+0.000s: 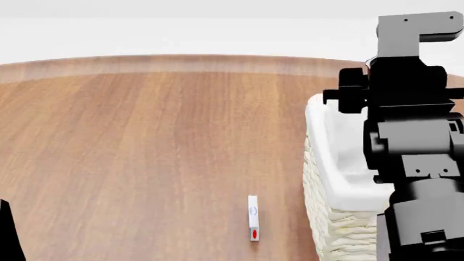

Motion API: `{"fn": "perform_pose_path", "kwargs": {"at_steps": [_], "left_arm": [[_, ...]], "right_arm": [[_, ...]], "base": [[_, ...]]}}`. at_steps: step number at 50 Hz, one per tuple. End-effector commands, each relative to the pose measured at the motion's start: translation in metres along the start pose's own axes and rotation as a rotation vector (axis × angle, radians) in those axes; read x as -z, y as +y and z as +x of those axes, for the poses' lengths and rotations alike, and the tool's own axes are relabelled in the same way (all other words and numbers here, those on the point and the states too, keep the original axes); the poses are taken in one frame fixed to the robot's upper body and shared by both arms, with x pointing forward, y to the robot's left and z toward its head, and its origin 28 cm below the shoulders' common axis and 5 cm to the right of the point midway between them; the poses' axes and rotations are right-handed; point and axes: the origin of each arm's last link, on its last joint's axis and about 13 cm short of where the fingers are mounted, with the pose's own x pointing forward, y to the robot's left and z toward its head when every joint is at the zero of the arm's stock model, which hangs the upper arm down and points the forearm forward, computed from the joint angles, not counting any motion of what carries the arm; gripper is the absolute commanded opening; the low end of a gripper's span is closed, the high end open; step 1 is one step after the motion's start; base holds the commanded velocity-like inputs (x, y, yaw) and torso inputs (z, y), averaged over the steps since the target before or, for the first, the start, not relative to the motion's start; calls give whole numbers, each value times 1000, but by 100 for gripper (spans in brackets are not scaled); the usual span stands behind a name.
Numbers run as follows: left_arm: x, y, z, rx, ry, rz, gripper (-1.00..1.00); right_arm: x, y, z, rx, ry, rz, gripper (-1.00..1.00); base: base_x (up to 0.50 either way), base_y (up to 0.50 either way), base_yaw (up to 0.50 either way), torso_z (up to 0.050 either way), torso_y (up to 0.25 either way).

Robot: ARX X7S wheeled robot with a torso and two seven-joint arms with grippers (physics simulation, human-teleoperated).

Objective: Pick up the tomato sauce, and put it in the basket.

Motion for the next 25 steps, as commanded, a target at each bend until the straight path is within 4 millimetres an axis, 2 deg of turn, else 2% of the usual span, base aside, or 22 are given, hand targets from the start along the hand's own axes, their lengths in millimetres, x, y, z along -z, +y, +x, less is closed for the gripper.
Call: {"fn": "perform_pose_path", "kwargs": {"at_steps": [1, 7, 8, 13, 25], "left_arm": [[0, 1, 0, -5, 1, 0, 100], [2, 0, -2, -10, 5, -6, 100], [2, -1, -2, -9, 5, -7, 100], [3, -1, -4, -7, 8, -9, 100], [5, -1, -1, -7, 15, -11, 100]], "right_arm": [[2, -8, 0, 24, 87, 3, -100], [5, -8, -1, -9, 134, -5, -100], [4, -8, -2, -18, 146, 35, -100], [5, -7, -3, -69, 169, -19, -100], [6, -14, -6, -60, 235, 35, -100]], "base": [[0, 0, 0, 0, 0], [0, 0, 0, 0, 0], [0, 0, 0, 0, 0], [0, 0, 0, 0, 0], [0, 0, 0, 0, 0]]}}
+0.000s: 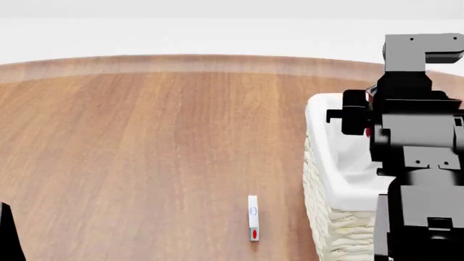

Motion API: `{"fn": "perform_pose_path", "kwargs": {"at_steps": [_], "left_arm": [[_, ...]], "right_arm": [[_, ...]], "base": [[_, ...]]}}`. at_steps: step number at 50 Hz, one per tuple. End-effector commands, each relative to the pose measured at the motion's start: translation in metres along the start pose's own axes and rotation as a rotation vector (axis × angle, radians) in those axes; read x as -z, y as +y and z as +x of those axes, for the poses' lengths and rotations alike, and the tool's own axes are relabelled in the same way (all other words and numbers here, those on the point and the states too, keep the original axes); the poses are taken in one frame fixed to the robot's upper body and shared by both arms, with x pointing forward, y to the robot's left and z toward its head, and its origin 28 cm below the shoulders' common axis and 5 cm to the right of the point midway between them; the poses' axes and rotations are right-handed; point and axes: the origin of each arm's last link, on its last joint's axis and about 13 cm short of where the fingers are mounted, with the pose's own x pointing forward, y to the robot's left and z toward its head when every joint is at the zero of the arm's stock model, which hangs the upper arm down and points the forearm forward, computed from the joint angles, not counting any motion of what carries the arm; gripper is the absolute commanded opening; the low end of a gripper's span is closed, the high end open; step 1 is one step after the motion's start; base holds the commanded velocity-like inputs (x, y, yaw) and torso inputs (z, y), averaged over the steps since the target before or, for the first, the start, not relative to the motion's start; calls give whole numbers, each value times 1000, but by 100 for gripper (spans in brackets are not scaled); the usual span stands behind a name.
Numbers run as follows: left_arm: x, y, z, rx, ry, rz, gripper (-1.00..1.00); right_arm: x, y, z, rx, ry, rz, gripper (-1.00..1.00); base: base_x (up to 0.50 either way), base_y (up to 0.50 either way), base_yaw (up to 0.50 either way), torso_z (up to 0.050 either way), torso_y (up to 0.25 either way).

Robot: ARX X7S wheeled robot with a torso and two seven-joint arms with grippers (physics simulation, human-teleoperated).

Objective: Pick up the tomato sauce, and put it in the basket.

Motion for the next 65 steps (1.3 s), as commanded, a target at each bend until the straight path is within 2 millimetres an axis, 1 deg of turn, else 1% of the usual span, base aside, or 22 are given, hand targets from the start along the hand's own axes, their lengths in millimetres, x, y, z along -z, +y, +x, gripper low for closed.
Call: {"fn": "perform_pose_path", "kwargs": {"at_steps": [1, 7, 17, 25, 38, 43, 44, 65], "left_arm": [[3, 0, 1, 1, 8, -4, 100], [3, 0, 3, -3, 7, 0, 100], [4, 2, 3, -7, 10, 5, 100], [3, 3, 3, -11, 7, 5, 100], [1, 4, 3, -19, 1, 6, 100], [3, 5, 2, -22, 7, 9, 100], [3, 5, 1, -22, 6, 10, 100], [2, 7, -2, -27, 6, 3, 100]], "right_arm": [[0, -5, -3, -16, 55, 24, -100], [10, -6, 0, -5, 89, 37, -100], [17, -3, 3, -11, 92, 29, -100], [26, -3, 6, -3, 123, 24, -100], [34, -6, 8, 9, 146, 27, -100], [31, -8, 7, 28, 133, 25, -100], [31, -7, 7, 28, 134, 24, 100], [0, -1, -1, 8, 14, -14, 100]], "base": [[0, 0, 0, 0, 0], [0, 0, 0, 0, 0], [0, 0, 0, 0, 1], [0, 0, 0, 0, 0], [0, 0, 0, 0, 0], [0, 0, 0, 0, 0], [0, 0, 0, 0, 0], [0, 0, 0, 0, 0]]}}
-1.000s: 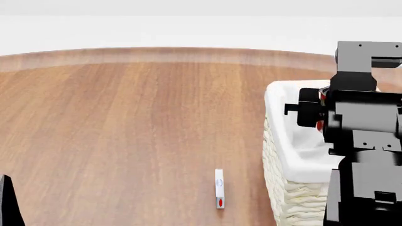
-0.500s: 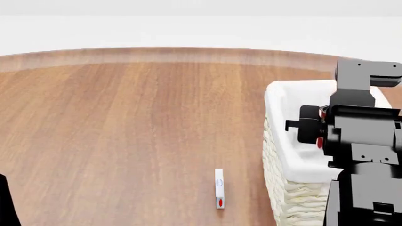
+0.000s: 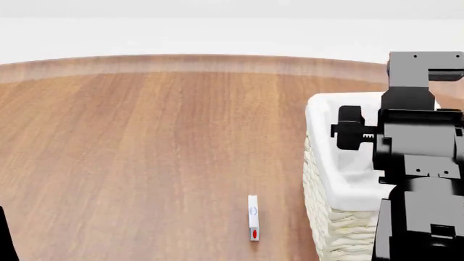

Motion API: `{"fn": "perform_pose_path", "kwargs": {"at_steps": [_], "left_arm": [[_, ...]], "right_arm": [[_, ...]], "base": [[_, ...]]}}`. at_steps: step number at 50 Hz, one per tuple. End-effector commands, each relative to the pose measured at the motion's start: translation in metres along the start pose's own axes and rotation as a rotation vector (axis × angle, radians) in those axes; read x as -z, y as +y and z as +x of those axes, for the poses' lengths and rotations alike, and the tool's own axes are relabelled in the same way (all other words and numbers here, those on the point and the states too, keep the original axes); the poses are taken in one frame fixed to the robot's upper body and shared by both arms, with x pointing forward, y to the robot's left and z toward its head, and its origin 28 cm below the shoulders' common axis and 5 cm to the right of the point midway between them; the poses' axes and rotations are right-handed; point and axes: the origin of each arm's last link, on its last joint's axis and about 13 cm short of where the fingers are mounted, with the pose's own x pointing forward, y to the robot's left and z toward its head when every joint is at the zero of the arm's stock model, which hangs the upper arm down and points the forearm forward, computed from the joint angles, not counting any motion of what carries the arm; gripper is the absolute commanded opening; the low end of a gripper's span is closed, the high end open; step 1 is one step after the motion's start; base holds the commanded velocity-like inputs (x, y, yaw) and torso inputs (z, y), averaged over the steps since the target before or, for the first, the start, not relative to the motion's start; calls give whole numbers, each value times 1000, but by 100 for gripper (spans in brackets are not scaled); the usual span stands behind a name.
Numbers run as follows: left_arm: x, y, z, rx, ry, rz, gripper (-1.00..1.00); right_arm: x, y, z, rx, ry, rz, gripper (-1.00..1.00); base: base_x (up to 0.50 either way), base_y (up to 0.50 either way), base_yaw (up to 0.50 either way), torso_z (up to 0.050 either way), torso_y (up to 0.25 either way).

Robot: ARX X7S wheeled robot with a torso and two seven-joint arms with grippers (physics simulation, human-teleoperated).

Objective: Pick up the tomato sauce, and put it in the basket.

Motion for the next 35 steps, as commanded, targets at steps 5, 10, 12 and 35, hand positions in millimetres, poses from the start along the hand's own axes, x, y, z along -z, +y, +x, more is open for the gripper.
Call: {"fn": "perform_pose_path", "kwargs": {"at_steps": [5, 10, 12, 35], "left_arm": [[1, 0, -2, 3, 3, -9, 100], [3, 0, -3, 4, 7, -8, 100], [3, 0, -2, 3, 7, -7, 100], [3, -1, -3, 4, 10, -9, 100]], "right_arm": [[-27, 17, -8, -45, -149, -88, 100], [-32, 32, -9, -47, -216, -87, 100], [-36, 39, -9, -55, -282, -93, 100], [73, 91, -122, -171, -728, -217, 100]], "base": [[0, 0, 0, 0, 0], [0, 0, 0, 0, 0], [0, 0, 0, 0, 0], [0, 0, 0, 0, 0]]}}
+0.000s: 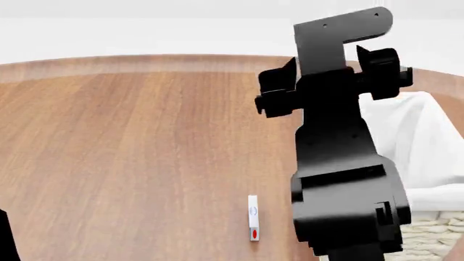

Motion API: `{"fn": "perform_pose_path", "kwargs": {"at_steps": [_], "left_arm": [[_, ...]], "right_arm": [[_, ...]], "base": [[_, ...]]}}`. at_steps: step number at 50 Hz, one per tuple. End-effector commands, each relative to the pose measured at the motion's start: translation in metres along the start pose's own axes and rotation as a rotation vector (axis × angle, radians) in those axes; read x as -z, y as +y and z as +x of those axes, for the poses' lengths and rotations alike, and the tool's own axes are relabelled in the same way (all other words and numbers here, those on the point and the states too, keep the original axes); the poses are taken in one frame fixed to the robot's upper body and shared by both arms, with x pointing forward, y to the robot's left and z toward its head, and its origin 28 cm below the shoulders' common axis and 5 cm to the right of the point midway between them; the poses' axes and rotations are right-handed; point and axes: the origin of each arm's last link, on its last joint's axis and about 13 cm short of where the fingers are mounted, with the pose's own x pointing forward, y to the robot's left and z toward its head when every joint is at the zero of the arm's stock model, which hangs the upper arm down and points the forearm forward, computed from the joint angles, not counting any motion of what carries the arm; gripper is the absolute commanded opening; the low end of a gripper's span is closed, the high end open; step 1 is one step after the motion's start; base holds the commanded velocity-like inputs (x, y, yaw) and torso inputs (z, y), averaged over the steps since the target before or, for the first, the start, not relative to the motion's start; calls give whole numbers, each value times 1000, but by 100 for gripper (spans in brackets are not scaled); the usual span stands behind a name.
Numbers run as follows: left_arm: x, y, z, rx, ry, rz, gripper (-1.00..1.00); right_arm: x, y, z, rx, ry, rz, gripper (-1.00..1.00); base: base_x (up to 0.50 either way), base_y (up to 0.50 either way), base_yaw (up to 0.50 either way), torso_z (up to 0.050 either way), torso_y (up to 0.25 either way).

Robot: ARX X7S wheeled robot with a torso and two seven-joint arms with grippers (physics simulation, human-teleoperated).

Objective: Pick up the tomato sauce, and put it in the basket.

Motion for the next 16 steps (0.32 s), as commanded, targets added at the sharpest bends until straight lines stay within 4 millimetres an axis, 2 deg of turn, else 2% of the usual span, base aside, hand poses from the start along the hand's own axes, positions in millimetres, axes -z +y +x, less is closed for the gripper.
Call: {"fn": "perform_pose_path", "kwargs": {"at_steps": [1, 4, 7, 11, 16], "left_arm": [[0, 0, 0, -1, 0, 0, 100], [0, -1, -1, 2, 0, -1, 100], [0, -1, -1, 2, 0, -2, 100], [2, -1, -2, 4, 4, -7, 100], [3, -1, -3, 6, 6, -7, 100]], "right_arm": [[29, 37, -89, -95, -178, -44, 100], [46, 46, -98, -80, -153, -11, 100], [54, 53, -109, -93, -158, 19, 100], [81, 76, -122, -124, -162, 42, 100], [99, 95, -137, -146, -163, 36, 100]], "base": [[0, 0, 0, 0, 0], [0, 0, 0, 0, 0], [0, 0, 0, 0, 0], [0, 0, 0, 0, 0], [0, 0, 0, 0, 0]]}}
